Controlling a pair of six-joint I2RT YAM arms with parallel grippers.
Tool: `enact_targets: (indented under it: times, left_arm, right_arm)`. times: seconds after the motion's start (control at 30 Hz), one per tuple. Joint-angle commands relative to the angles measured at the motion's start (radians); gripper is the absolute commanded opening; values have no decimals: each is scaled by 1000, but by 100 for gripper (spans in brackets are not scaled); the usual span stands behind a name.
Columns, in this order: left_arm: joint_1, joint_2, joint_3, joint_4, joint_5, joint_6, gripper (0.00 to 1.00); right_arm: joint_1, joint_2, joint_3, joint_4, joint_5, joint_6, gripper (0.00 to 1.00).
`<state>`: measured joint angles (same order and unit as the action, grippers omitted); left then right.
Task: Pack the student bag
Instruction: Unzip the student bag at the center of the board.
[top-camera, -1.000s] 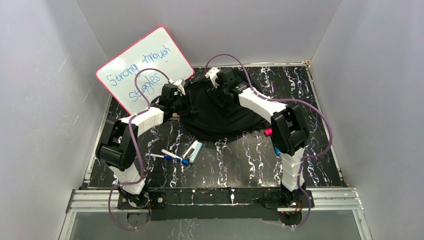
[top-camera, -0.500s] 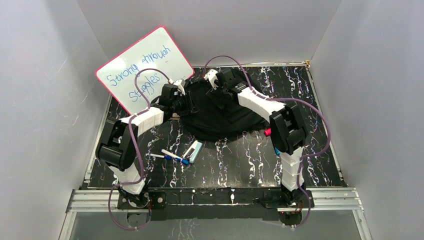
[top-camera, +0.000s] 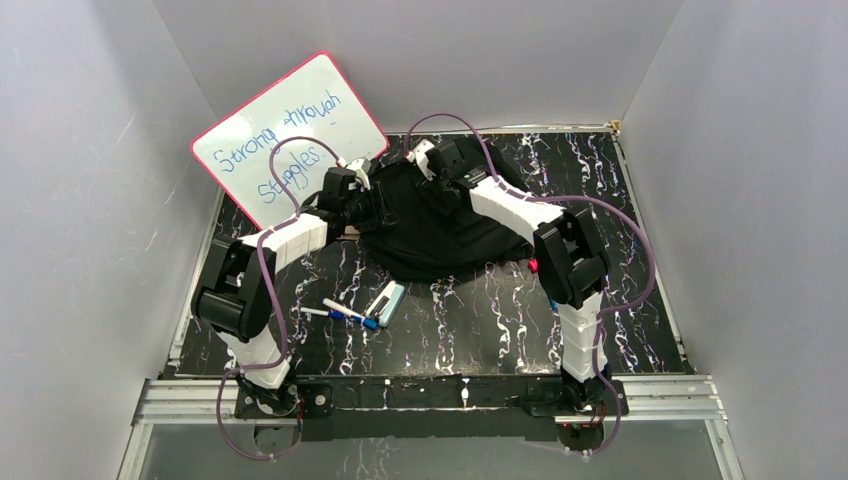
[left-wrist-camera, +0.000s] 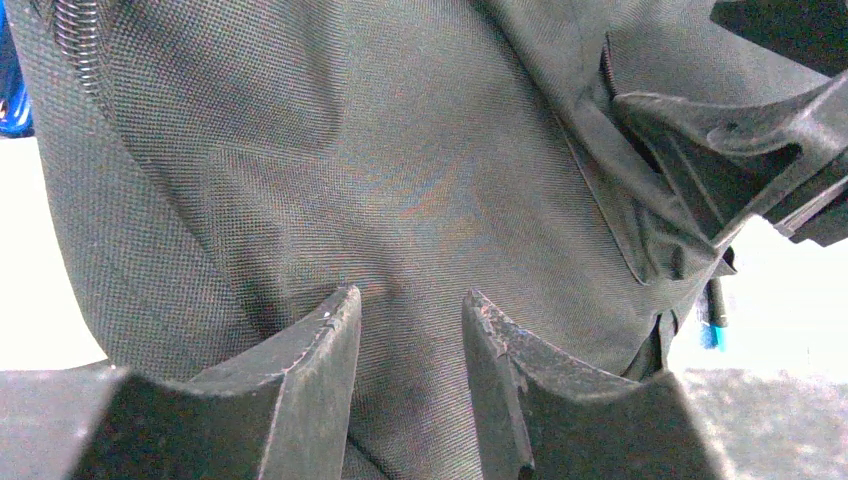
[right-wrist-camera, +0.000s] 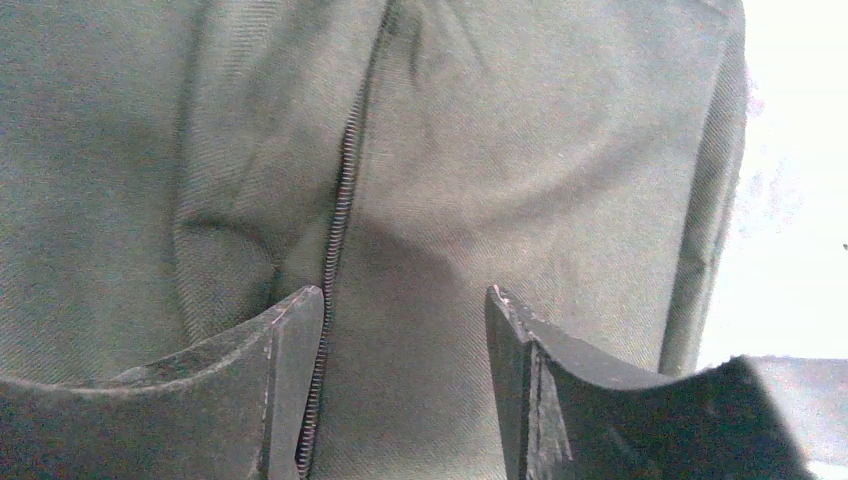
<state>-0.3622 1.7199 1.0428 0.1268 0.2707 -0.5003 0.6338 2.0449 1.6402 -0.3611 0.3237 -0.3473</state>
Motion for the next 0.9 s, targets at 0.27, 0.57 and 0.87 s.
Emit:
enact_targets:
  times: [0.27,0.57,0.87]
  left_arm:
    - [-3,-25,14,10,2,-4,39]
    - [-3,-26,11,14,2,-6,40]
    - [-3,-17,99,50,53,-20,40]
  right_arm:
    - [-13,-48,-5,38,124,0,41]
    - [-14,-75,-4,50,109,8,23]
    - [-16,-180,-62,133,18,34,7]
